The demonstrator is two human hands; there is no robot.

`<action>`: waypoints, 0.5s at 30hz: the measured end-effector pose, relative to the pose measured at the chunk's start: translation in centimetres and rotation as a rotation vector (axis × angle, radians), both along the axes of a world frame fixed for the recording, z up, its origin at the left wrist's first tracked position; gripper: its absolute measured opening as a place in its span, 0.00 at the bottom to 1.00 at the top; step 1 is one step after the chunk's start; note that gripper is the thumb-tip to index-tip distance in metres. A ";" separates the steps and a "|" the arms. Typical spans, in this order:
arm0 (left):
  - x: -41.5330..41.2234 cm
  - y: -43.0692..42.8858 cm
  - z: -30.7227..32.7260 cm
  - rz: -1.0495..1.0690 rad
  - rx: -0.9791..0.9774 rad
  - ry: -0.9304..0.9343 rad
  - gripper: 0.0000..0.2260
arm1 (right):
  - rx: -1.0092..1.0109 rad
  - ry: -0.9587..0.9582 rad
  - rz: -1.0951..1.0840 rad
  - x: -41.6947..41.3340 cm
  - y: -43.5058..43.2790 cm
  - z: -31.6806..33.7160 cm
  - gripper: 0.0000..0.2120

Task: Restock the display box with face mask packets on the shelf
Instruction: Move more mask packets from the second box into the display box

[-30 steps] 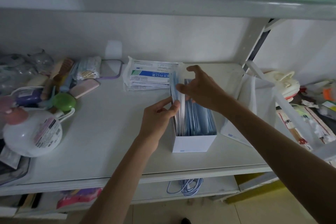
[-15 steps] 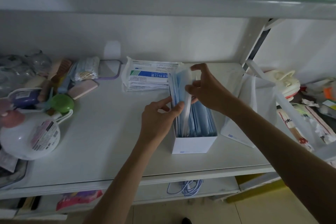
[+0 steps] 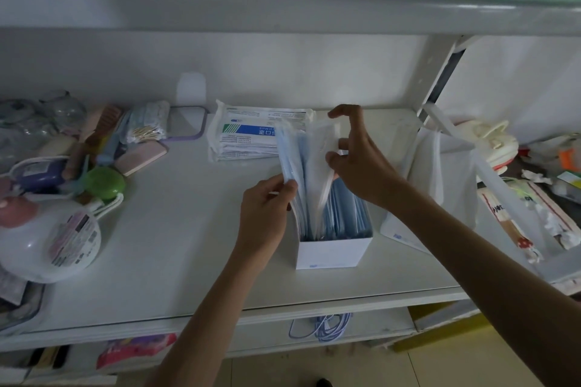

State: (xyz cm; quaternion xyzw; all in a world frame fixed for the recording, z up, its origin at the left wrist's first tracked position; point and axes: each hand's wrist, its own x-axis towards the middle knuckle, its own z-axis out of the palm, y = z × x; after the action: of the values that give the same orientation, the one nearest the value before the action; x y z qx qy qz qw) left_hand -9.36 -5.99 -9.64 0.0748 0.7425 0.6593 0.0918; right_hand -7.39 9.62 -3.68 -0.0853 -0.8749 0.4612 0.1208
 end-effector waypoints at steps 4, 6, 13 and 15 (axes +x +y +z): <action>-0.2 0.1 0.3 0.005 0.027 -0.019 0.08 | 0.192 -0.051 -0.059 0.2 -0.1 -0.2 0.14; -0.3 0.3 0.4 0.020 0.006 -0.003 0.09 | 0.266 -0.093 -0.036 0.2 -0.2 -0.2 0.12; 0.2 0.6 2.8 0.014 -0.333 0.332 0.14 | 0.153 -0.013 -0.182 -0.3 0.1 1.0 0.21; -0.1 0.8 4.2 0.019 -0.342 0.315 0.13 | 0.168 -0.026 -0.194 -0.6 0.5 1.8 0.19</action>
State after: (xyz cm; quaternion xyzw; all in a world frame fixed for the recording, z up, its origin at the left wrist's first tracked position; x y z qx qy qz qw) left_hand -9.45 -5.14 -5.44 0.1534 0.8493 0.5047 -0.0200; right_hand -7.94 10.11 -1.91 -0.1650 -0.8996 0.3713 0.1601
